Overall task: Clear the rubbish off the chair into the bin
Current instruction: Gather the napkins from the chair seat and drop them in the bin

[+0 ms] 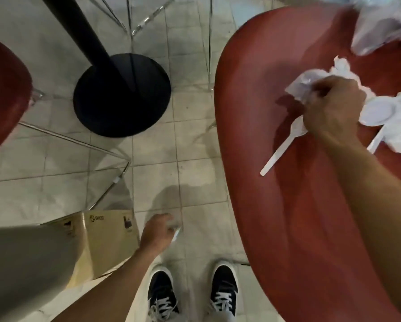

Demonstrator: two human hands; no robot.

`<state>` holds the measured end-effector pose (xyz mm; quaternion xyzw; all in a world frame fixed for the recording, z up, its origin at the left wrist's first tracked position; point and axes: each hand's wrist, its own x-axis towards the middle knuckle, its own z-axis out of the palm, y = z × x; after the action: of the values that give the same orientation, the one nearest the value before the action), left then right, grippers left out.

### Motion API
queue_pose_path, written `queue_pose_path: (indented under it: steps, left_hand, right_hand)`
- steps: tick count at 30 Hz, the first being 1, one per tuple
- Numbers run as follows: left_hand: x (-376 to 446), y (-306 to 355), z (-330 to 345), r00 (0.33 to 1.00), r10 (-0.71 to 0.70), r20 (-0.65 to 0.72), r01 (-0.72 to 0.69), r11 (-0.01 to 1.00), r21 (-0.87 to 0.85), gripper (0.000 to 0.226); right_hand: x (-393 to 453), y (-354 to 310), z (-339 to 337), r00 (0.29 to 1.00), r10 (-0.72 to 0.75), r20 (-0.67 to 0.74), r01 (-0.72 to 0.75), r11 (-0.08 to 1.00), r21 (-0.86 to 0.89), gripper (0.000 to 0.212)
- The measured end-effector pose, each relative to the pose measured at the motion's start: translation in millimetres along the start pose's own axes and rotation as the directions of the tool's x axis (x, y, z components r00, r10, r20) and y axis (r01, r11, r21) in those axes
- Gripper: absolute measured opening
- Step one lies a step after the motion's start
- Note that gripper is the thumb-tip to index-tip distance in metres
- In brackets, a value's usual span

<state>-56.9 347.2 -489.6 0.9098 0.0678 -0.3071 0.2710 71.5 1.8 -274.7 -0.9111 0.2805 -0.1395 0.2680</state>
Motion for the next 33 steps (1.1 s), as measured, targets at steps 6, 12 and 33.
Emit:
queue_pose_path:
  steps: [6, 12, 33]
  left_hand:
    - [44, -82, 80, 0.998, -0.011, 0.056, 0.007, 0.998, 0.065, 0.025]
    - [110, -169, 171, 0.994, 0.096, -0.06, -0.09, 0.99, 0.105, 0.043]
    - [-156, 119, -166, 0.984, -0.081, -0.159, -0.034, 0.79, -0.612, 0.039]
  right_hand:
    - [-24, -23, 26, 0.989, -0.142, -0.039, 0.144, 0.988, 0.051, 0.031]
    - [-56, -18, 41, 0.964, -0.259, -0.063, 0.262, 0.964, 0.048, 0.023]
    - [-195, -162, -143, 0.897, -0.095, 0.431, -0.037, 0.957, 0.289, 0.012]
